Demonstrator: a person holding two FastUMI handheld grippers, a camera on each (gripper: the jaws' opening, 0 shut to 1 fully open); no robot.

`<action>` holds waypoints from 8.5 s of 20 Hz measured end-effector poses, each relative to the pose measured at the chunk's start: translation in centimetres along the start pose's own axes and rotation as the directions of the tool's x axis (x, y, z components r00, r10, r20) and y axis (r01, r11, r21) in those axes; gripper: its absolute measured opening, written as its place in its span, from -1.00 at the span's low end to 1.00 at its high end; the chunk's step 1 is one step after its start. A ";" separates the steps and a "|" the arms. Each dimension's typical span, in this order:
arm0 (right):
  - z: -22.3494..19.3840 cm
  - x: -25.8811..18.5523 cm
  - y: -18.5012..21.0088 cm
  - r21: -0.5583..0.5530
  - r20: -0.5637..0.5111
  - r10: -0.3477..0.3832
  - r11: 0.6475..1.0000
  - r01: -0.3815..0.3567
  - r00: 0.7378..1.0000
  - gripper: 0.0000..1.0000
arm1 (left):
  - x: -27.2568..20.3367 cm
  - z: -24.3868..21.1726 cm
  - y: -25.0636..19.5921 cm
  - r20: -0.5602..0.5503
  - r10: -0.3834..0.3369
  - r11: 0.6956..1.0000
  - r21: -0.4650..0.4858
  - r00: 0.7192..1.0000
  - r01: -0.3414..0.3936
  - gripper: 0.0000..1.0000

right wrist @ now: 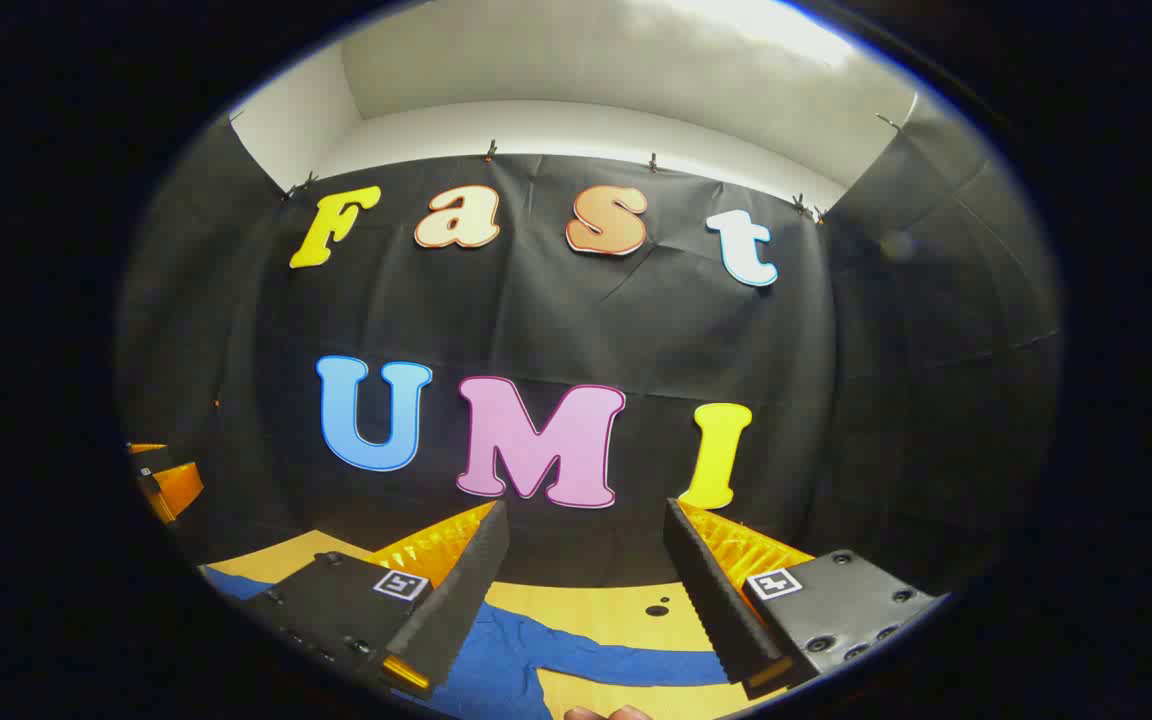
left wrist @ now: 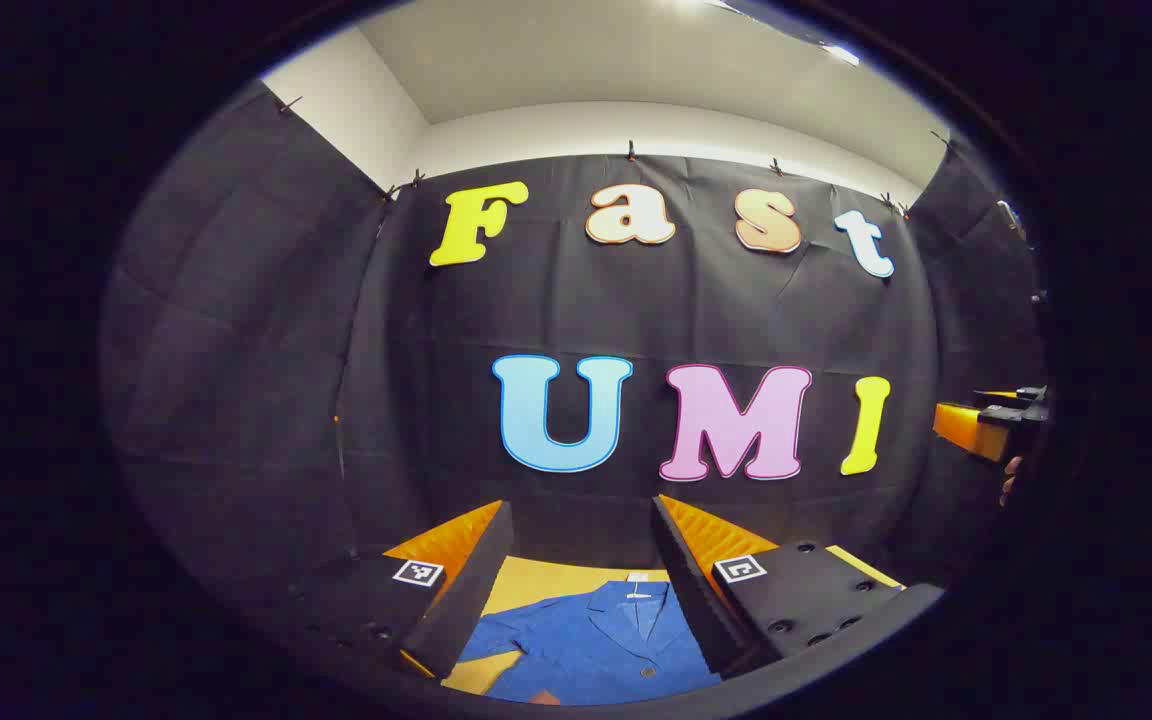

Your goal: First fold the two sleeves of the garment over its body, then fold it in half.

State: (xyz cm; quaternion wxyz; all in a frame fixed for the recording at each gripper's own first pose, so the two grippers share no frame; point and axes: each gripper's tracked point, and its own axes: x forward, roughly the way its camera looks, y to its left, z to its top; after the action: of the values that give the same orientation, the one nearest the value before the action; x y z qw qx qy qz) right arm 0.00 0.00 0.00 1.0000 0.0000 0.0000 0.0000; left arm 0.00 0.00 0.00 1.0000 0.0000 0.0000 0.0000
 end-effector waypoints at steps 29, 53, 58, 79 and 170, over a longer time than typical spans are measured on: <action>-0.8 -2.6 -5.3 -0.008 -0.018 -0.149 0.989 0.149 0.989 0.98 | -0.4 1.0 -2.1 0.048 -0.098 0.995 0.026 0.994 0.097 0.59; -2.9 -3.5 -7.1 -0.039 -0.031 -0.164 0.986 0.163 0.986 0.83 | 0.1 -0.4 -3.0 0.025 -0.135 0.991 0.020 0.991 0.135 0.65; -5.1 -3.1 -9.3 -0.043 -0.056 -0.186 0.982 0.183 0.981 0.83 | 1.2 0.1 -4.5 0.047 -0.175 0.984 0.029 0.983 0.174 0.58; -33.5 5.0 -21.6 0.037 -0.524 -0.167 0.975 0.218 0.835 0.99 | 3.8 -2.5 -2.9 -0.033 -0.062 0.995 0.081 0.998 0.064 0.61; -45.2 16.1 43.2 0.243 -0.713 0.436 0.888 -0.390 0.550 -0.96 | -4.1 -11.6 19.6 -0.222 0.357 0.933 0.128 0.907 -0.336 0.61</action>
State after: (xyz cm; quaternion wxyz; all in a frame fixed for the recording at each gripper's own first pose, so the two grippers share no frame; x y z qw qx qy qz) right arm 16.07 43.22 -45.19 0.8798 0.0280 0.4125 0.2346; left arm -4.05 19.60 -11.62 0.9756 0.0433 0.1218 0.1776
